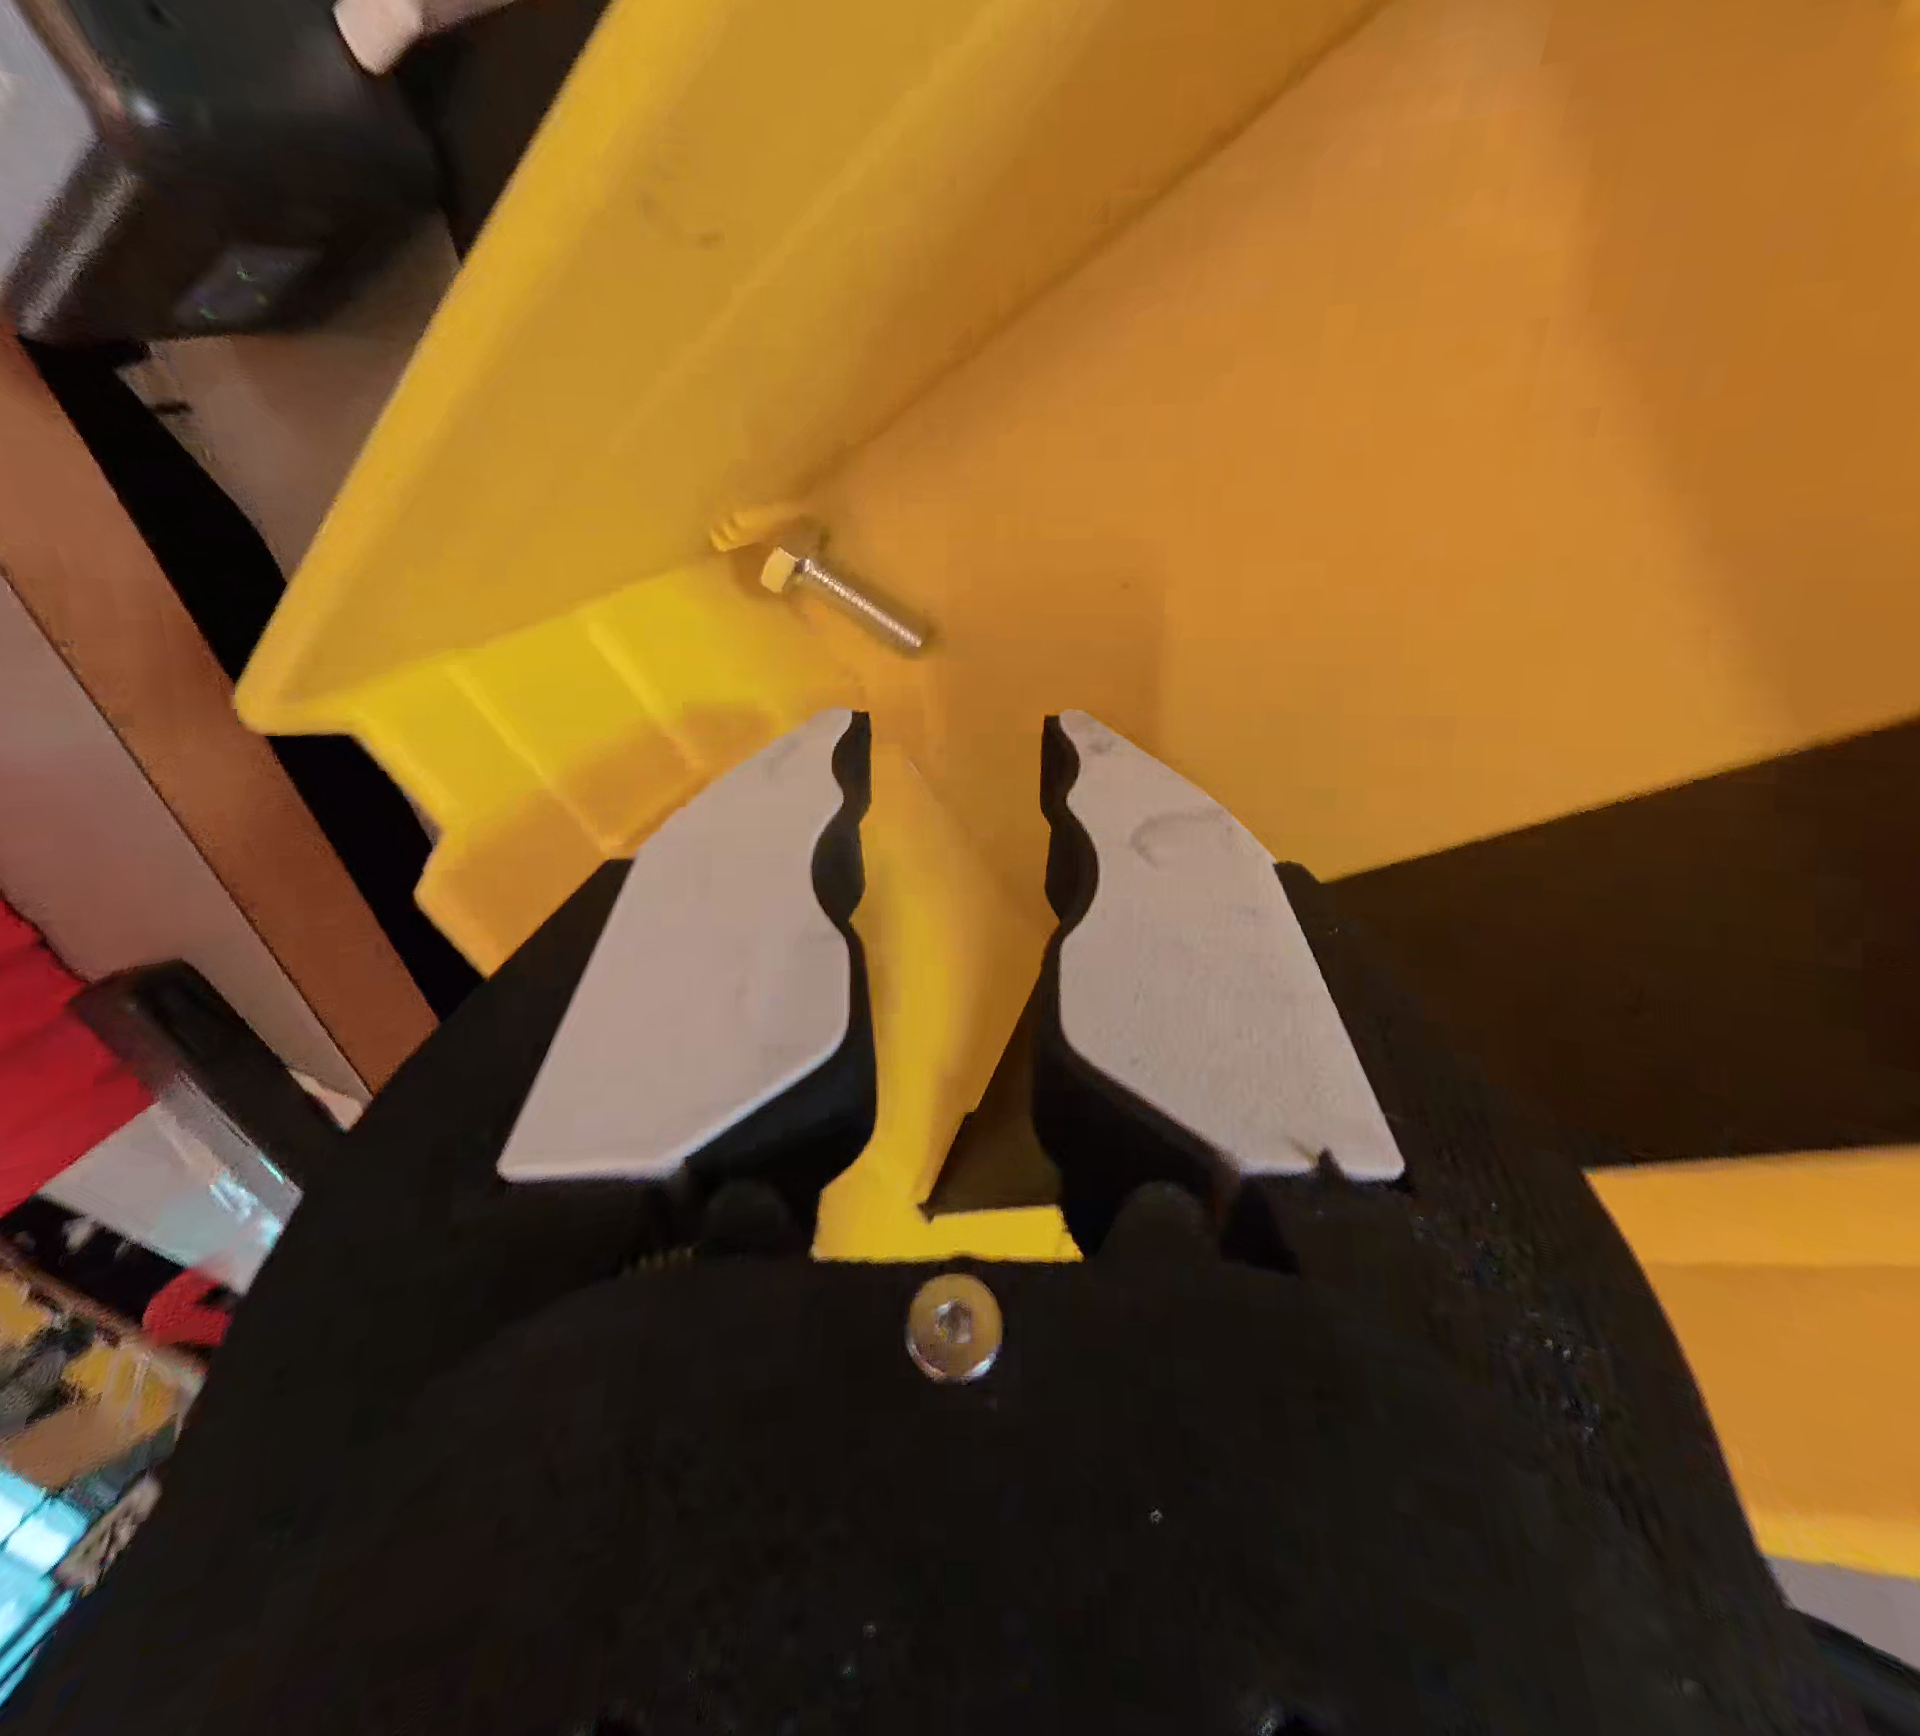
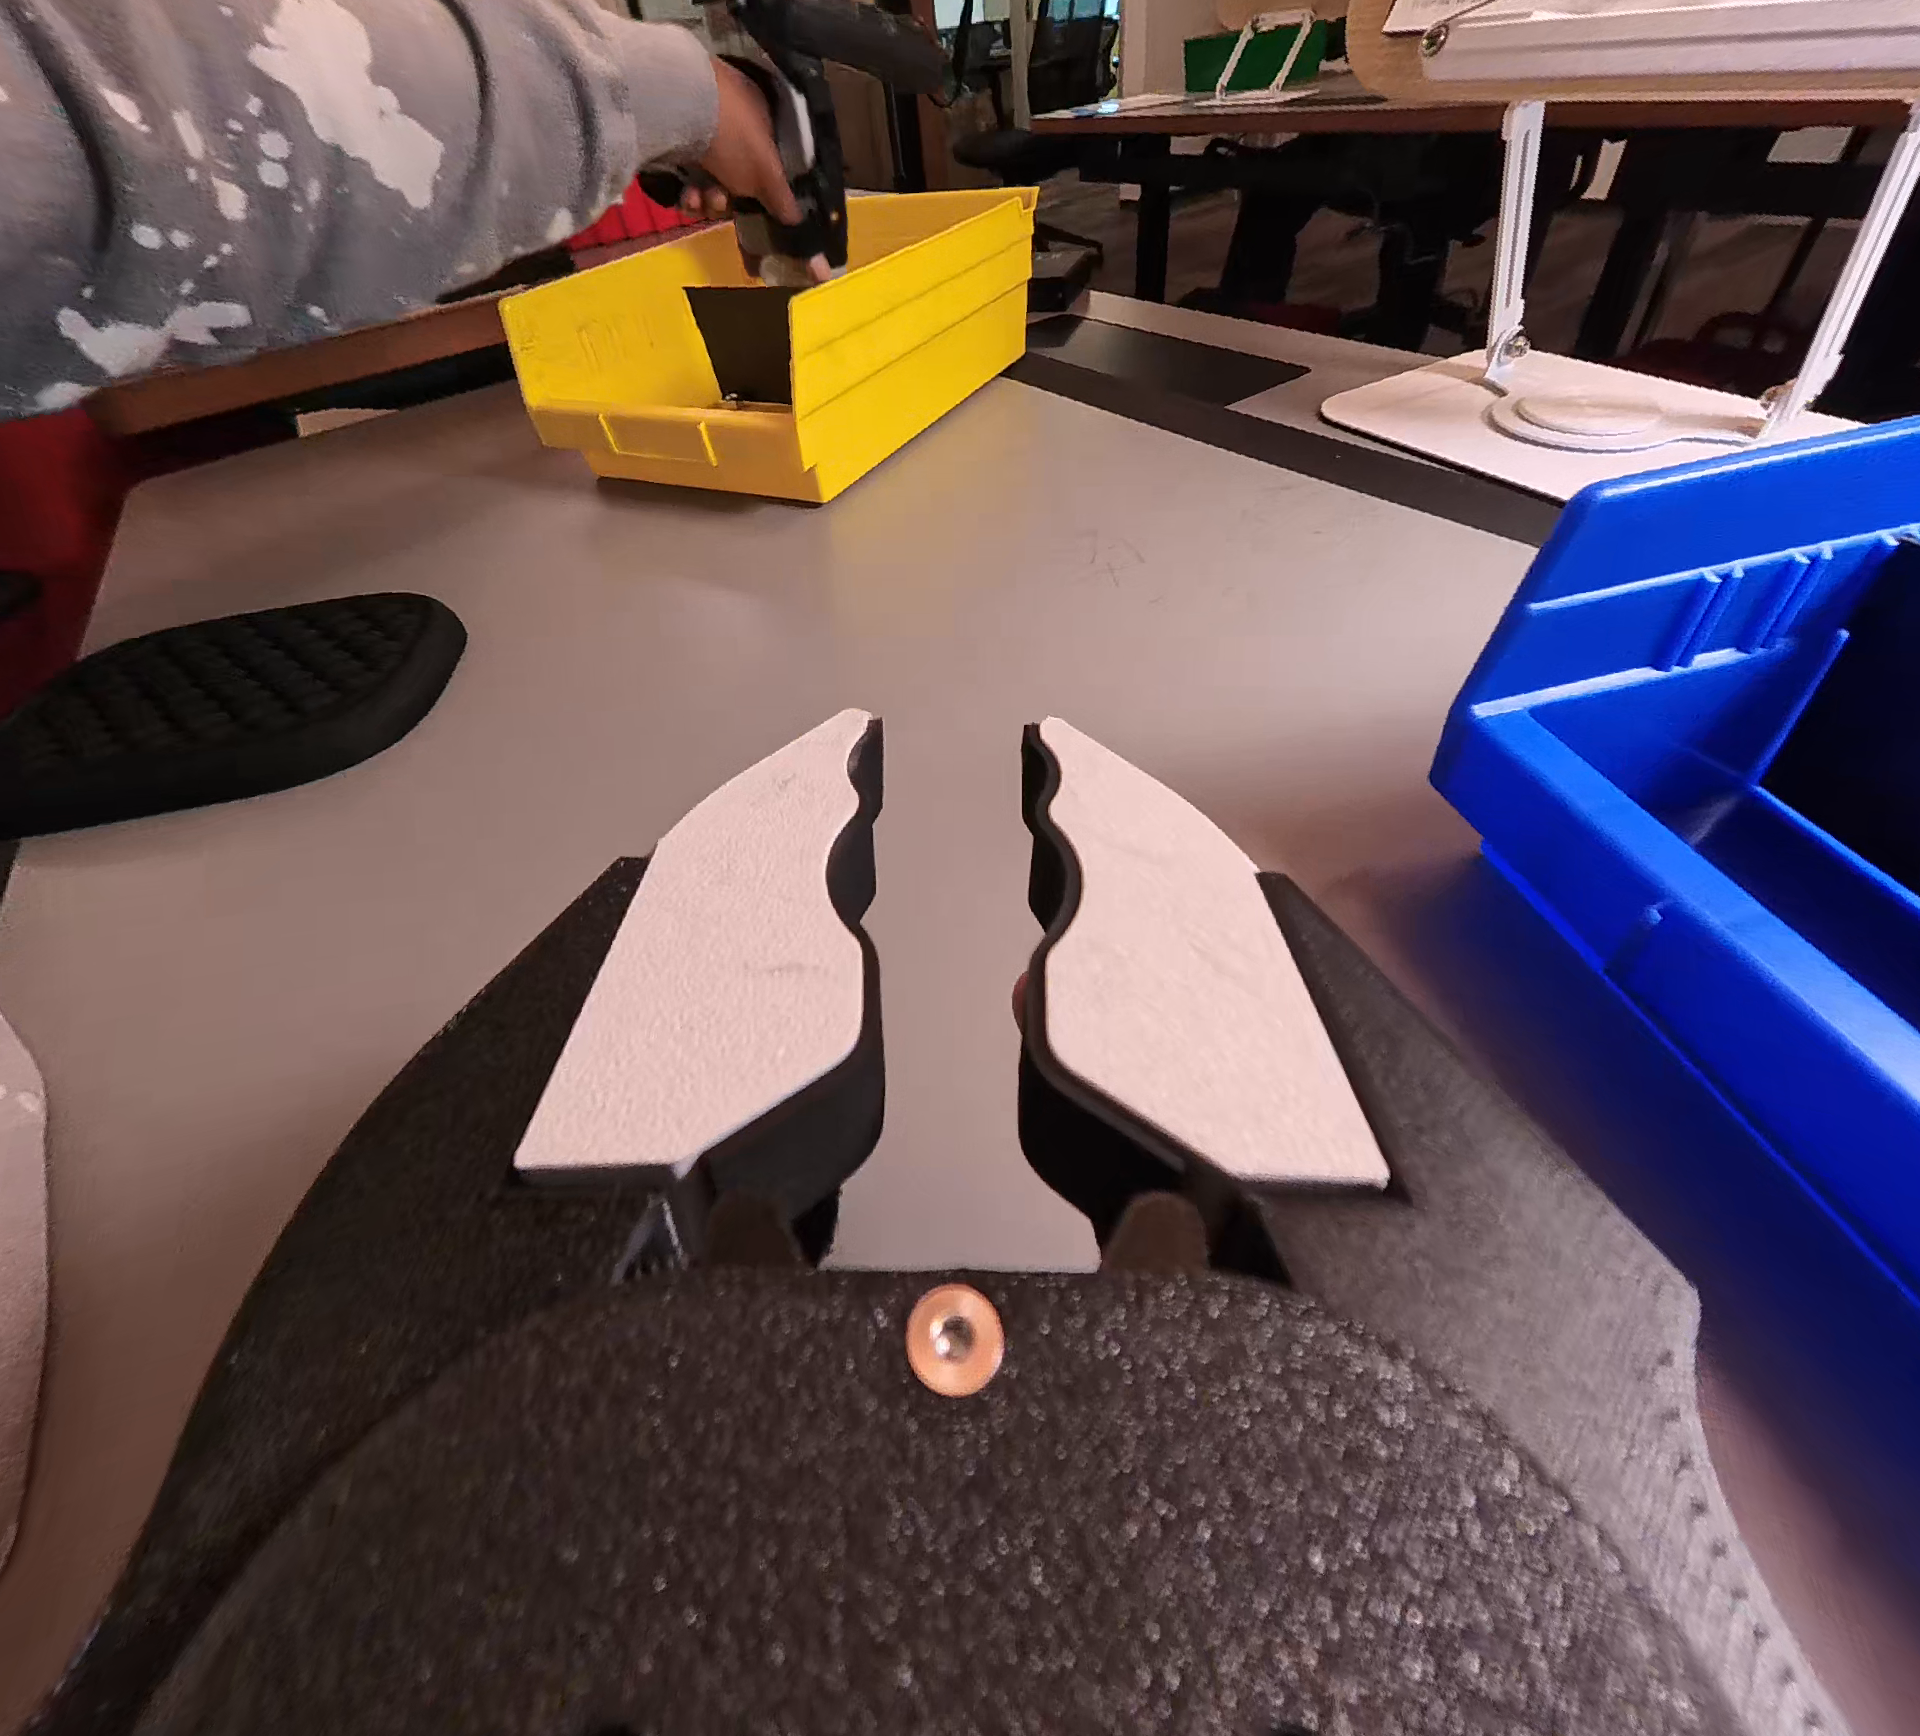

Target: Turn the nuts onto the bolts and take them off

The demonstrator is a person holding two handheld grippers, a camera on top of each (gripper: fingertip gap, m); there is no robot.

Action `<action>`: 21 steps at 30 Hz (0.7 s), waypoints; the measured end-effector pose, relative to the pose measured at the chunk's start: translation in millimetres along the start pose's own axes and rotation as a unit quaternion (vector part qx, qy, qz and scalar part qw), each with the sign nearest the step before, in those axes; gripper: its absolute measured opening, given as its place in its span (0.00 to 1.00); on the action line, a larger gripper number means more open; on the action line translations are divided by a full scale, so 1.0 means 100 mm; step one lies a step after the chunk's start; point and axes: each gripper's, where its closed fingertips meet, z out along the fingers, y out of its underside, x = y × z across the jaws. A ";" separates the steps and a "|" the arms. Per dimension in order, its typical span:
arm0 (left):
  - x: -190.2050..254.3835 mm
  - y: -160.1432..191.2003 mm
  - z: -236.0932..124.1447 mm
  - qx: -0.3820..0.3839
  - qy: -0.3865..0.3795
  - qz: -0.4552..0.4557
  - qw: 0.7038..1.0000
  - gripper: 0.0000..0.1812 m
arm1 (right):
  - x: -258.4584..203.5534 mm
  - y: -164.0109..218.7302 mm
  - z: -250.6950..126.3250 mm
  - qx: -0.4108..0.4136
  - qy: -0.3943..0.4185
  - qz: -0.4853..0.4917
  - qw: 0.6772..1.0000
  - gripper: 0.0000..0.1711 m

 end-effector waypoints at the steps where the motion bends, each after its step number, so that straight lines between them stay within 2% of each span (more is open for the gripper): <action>1: -0.01 0.00 0.06 -0.015 -0.004 -0.006 1.000 0.18 | 0.01 0.00 0.00 0.000 0.001 0.003 1.000 0.15; 5: -0.07 -0.01 0.24 -0.055 -0.011 -0.031 0.998 0.18 | 0.05 0.00 -0.04 0.004 0.006 0.010 1.000 0.14; 11: -0.07 -0.04 0.39 -0.068 0.010 -0.066 0.995 0.15 | 0.15 -0.04 -0.11 0.015 0.019 0.022 0.999 0.13; 17: -0.20 -0.13 0.43 -0.048 -0.019 -0.072 0.996 0.07 | 0.21 -0.07 -0.15 0.020 0.030 0.024 0.999 0.12; 21: -0.20 -0.17 0.43 -0.027 -0.022 -0.054 0.998 0.07 | 0.24 -0.08 -0.17 0.022 0.037 0.021 0.999 0.12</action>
